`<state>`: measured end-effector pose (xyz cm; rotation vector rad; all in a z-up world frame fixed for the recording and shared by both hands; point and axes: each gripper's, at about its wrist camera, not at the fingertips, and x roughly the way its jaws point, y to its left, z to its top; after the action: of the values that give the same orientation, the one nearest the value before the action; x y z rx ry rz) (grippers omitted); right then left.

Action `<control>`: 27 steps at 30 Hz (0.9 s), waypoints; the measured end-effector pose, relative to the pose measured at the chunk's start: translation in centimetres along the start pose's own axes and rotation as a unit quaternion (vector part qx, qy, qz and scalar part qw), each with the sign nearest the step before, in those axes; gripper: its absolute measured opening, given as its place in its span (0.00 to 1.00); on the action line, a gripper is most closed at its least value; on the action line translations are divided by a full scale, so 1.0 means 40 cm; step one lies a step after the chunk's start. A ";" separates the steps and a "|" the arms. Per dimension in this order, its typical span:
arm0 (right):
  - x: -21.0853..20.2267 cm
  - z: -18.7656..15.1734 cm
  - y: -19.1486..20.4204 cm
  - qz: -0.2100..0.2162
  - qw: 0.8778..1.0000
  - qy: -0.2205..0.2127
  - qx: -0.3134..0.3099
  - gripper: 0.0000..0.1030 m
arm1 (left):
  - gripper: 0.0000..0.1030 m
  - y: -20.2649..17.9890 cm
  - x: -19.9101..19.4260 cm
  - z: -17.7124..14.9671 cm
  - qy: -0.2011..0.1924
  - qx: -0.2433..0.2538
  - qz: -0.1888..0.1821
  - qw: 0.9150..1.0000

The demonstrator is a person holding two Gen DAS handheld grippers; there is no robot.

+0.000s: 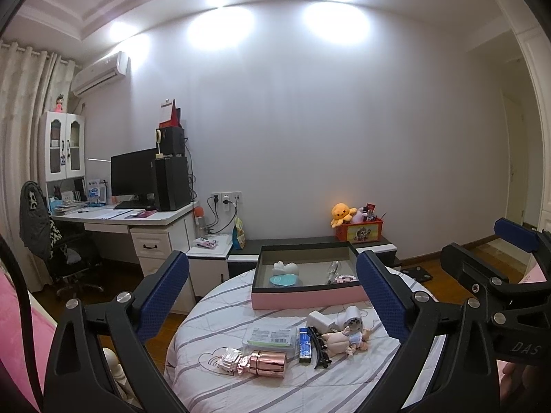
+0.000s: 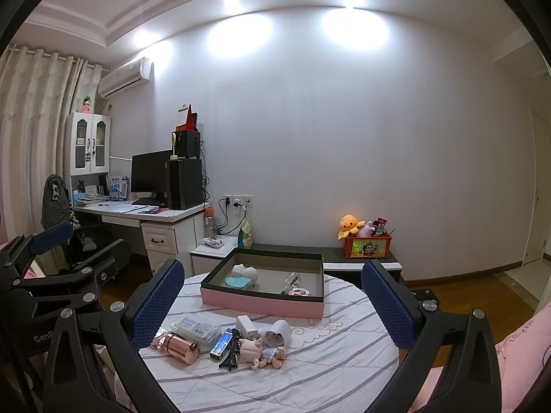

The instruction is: Organize rigid objects

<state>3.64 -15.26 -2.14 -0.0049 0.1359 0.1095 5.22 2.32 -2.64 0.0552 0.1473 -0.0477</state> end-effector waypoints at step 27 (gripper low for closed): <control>0.160 -0.156 -0.038 -0.001 0.994 0.105 0.011 1.00 | 1.00 0.109 0.227 -0.262 0.172 -0.051 -0.037 0.983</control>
<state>9.28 -16.15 -9.18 0.0052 0.3468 0.1052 12.91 6.91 -14.12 -0.0450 0.4975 -0.1043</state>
